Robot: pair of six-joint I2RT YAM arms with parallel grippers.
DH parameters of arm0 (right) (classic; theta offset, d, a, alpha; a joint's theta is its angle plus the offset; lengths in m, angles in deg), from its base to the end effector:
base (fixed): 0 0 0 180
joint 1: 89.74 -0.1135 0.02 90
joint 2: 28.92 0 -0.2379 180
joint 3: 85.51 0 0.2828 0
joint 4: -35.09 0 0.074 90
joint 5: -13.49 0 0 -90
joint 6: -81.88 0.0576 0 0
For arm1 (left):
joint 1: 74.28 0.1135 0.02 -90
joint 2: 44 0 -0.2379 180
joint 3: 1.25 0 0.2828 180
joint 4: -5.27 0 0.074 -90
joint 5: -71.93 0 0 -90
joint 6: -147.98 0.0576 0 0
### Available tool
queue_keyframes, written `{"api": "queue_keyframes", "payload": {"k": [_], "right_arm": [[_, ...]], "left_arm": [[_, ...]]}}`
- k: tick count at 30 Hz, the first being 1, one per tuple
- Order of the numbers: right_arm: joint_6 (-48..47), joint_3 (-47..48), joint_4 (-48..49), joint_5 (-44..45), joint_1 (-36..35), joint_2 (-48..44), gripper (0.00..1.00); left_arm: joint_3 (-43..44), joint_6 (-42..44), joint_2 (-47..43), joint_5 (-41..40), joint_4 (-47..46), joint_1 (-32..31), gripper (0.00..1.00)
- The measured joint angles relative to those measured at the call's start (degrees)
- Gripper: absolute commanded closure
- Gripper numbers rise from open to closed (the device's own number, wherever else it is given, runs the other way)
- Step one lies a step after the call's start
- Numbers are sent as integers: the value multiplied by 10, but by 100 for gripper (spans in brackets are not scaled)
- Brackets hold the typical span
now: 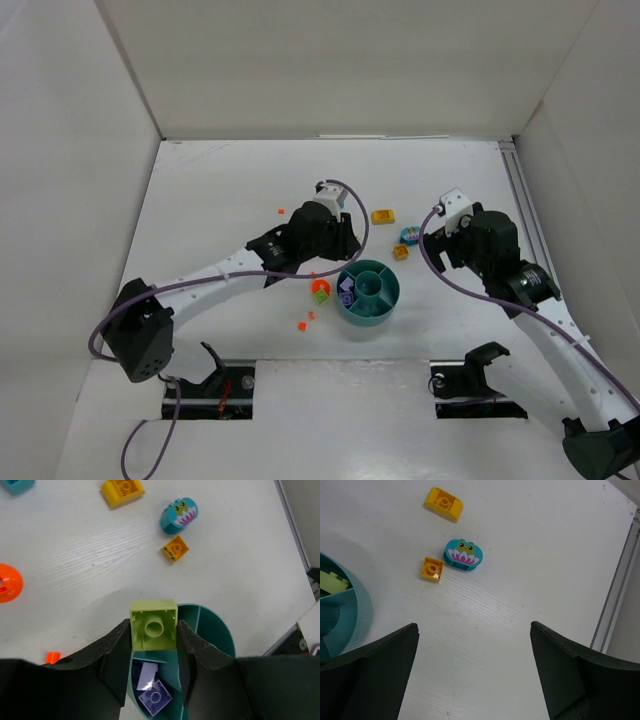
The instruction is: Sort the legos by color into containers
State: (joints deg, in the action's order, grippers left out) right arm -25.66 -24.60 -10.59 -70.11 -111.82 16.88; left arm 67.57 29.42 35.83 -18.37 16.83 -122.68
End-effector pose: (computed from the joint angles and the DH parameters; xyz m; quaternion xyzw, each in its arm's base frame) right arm 0.2250 0.0843 0.2910 -0.2678 0.8252 -0.0288 0.4964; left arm 0.2506 -0.2818 0.2431 0.1419 0.8196 -0.3437 0.4359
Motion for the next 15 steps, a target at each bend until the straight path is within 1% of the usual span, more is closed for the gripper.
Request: {"api": "queue_keyframes", "payload": {"k": [2,9,11,13,15], "right_arm": [[0,0,0,-3,0,0,3],[0,0,0,-9,0,0,3],[0,-2,1,-9,0,-1,3],[0,-6,3,-9,0,-4,3],[0,-8,3,-9,0,-5,3]], "left_arm": [[0,12,-1,12,-3,-11,71],[2,32,10,21,-1,-55,69],[6,33,25,21,2,-56,64],[7,33,37,20,7,-56,62],[9,33,45,18,15,-57,57]]}}
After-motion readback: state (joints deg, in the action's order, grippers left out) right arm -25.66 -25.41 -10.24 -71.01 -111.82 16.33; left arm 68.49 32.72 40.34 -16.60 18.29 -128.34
